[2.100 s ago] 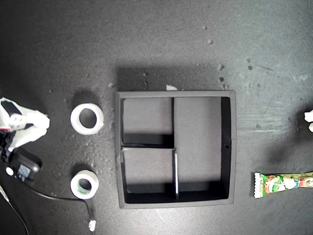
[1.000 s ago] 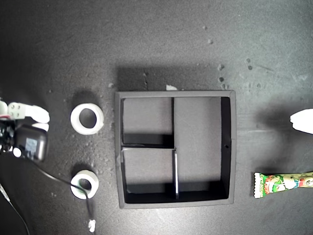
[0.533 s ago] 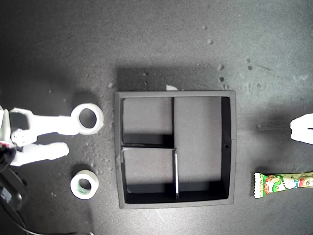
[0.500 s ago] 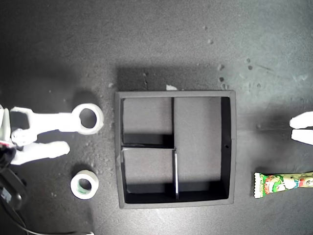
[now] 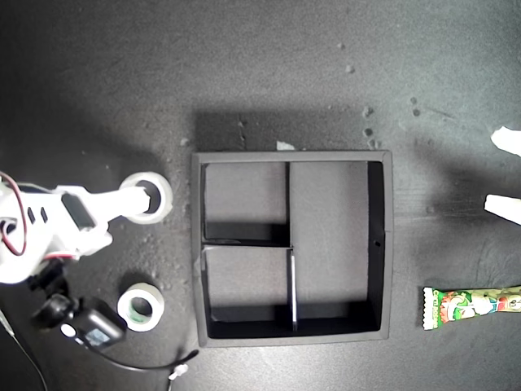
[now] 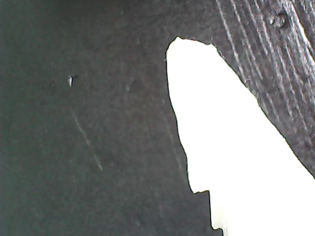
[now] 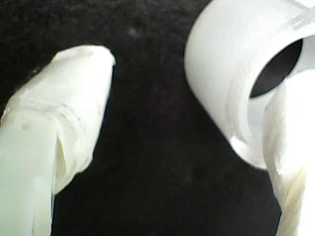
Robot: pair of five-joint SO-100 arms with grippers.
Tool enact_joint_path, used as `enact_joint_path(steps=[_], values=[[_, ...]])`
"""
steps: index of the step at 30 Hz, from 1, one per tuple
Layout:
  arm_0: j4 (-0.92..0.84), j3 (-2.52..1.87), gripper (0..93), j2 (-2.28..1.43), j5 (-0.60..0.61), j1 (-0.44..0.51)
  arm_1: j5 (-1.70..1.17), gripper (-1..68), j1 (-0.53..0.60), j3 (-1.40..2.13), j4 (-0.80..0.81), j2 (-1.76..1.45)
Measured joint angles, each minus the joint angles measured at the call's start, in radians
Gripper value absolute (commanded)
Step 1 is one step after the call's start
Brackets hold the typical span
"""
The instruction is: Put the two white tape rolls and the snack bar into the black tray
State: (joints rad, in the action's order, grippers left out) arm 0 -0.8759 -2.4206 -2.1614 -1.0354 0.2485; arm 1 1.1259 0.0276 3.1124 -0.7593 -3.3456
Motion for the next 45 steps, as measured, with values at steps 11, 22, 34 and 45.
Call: enact_joint_path(steps=[11, 22, 34, 45], values=[[0.052, 0.046, 13.7, 0.149, 0.031, -0.052, -0.069, 27.7, 0.052, 0.000, 0.031, 0.000], [-0.186, 0.333, 1.9, 0.310, 0.057, -0.178, -0.305, -0.1, -0.017, 0.000, 0.428, 0.002], [-0.525, 1.112, 1.5, 0.552, 0.196, -0.179, -0.454, -0.3, 0.025, 0.000, 0.584, 0.002], [-0.910, 1.983, 1.9, 1.161, 0.216, -0.155, -0.322, -0.3, 0.067, -0.055, 0.565, 0.006]])
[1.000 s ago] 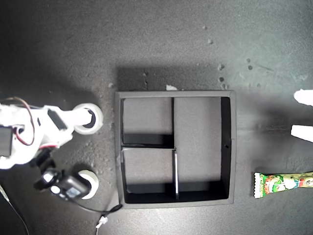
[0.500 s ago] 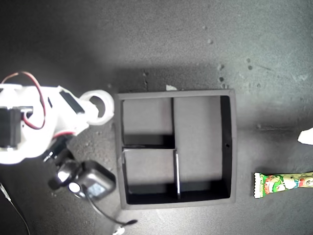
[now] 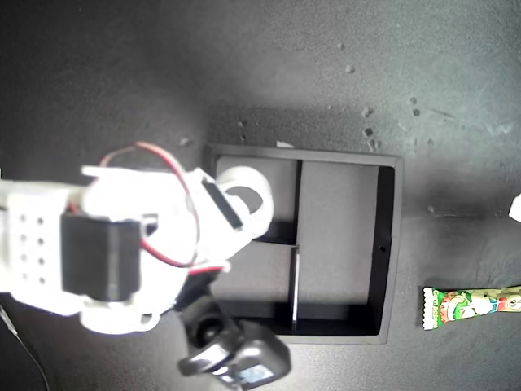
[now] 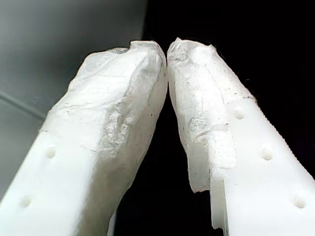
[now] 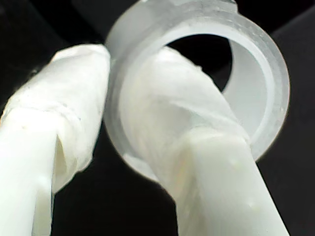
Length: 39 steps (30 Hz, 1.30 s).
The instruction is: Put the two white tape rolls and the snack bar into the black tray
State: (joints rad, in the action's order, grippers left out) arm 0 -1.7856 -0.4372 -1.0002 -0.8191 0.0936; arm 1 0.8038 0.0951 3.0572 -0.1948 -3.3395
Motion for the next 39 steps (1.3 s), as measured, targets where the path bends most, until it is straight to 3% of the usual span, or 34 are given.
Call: enact_joint_path(steps=[3, 6, 10, 15, 19, 22, 26, 30, 39], values=[[-0.025, 0.098, 3.5, 0.086, -0.018, 0.009, 0.026, -0.3, 0.077, -0.021, -0.038, 0.003], [-0.029, 0.121, 12.1, 0.110, -0.046, 0.025, 0.063, 0.5, 0.137, -0.063, -0.057, 0.058], [-0.031, 0.100, 17.8, 0.110, -0.100, 0.046, 0.075, 12.2, 0.224, -0.285, -0.115, 0.417], [-0.031, 0.000, 13.2, 0.081, -0.158, 0.060, 0.166, 18.4, 0.250, -0.813, -0.476, 0.965], [-0.031, -0.172, 9.3, -0.112, -0.184, 0.038, 0.469, 23.7, 0.310, -0.965, -0.716, 1.049], [-0.031, -0.377, 9.4, -0.356, -0.264, 0.015, 0.742, 25.1, 0.420, -0.930, -0.701, 1.071], [-0.025, -0.646, 14.4, -0.669, -0.413, 0.049, 1.060, 24.8, 0.565, -0.773, -0.523, 1.092], [0.097, -0.848, 16.0, -0.810, -0.534, 0.179, 1.258, 25.5, 0.638, -0.704, -0.383, 1.200], [0.365, -1.068, 17.5, -0.739, -0.681, 0.443, 1.371, 25.5, 0.698, -0.588, -0.422, 1.262]])
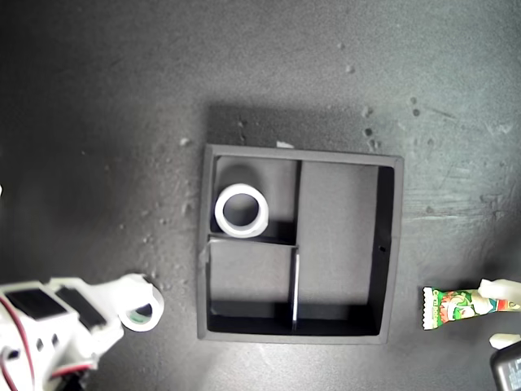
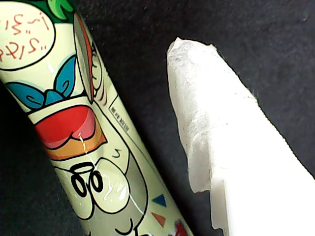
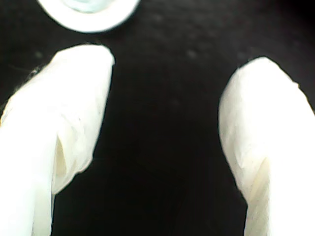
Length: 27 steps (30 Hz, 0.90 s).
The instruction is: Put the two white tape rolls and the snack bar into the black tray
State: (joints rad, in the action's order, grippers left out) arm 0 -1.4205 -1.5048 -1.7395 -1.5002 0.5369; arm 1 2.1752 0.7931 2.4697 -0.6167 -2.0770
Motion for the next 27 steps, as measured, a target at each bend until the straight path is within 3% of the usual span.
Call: enact_joint_path(steps=[7, 9, 11, 12, 16, 27], values=[[0.107, -0.029, 17.5, 0.135, -0.066, 0.104, -0.002, 20.0, -0.014, -0.115, -0.052, 0.213], [0.129, -0.040, 17.6, 0.146, -0.074, 0.109, -0.002, 12.7, -0.015, -0.135, -0.058, 0.250], [0.146, -0.051, 17.6, 0.150, -0.087, 0.104, -0.002, 1.4, -0.029, -0.175, -0.061, 0.296], [0.152, -0.057, 17.6, 0.152, -0.087, 0.100, -0.002, -0.2, -0.035, -0.195, -0.066, 0.318], [0.166, -0.061, 17.6, 0.166, -0.091, 0.115, -0.002, -0.4, -0.063, -0.276, -0.130, 0.359], [0.195, -0.152, 16.9, 0.167, -0.164, 0.167, 0.135, -0.6, -0.179, -0.623, -0.623, 0.368]])
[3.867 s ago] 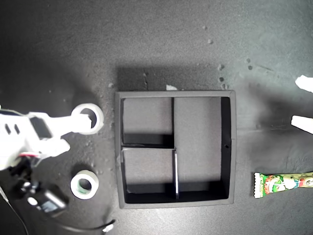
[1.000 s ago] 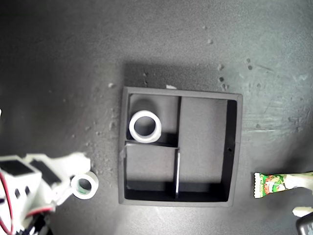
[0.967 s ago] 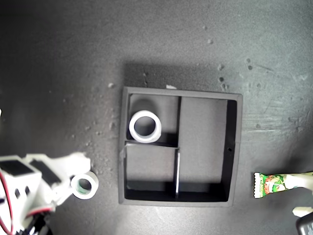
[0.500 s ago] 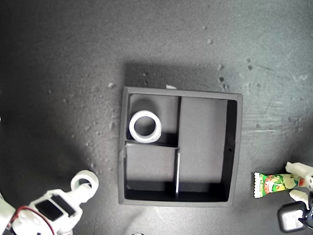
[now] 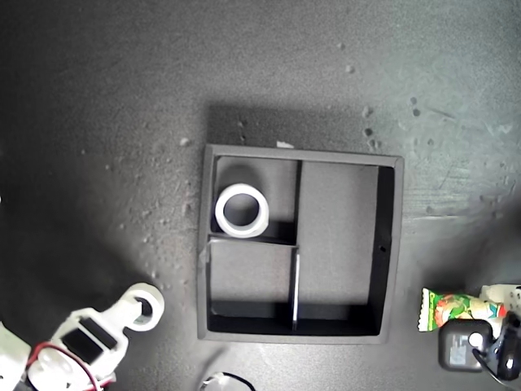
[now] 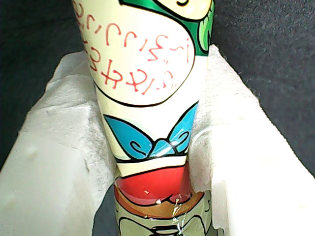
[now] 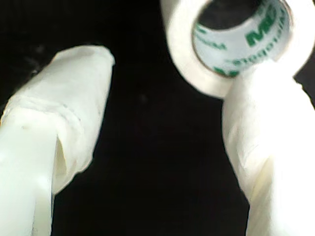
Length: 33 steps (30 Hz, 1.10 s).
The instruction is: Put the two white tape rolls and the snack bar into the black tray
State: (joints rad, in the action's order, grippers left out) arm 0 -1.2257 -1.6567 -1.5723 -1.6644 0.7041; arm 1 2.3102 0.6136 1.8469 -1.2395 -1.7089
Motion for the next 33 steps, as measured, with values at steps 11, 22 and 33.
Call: enact_joint_path(steps=[11, 22, 33], values=[[0.110, -0.054, 15.7, 0.014, 0.006, 0.011, -0.218, -0.6, -0.190, -0.293, -0.112, 0.000], [0.244, -0.158, 14.2, 0.014, 0.020, 0.003, -1.261, -0.5, -0.295, -0.505, 0.081, 0.003], [0.235, -0.184, 0.1, -0.003, 0.055, -0.069, -1.686, -0.5, -0.360, -0.534, -0.023, 0.163]])
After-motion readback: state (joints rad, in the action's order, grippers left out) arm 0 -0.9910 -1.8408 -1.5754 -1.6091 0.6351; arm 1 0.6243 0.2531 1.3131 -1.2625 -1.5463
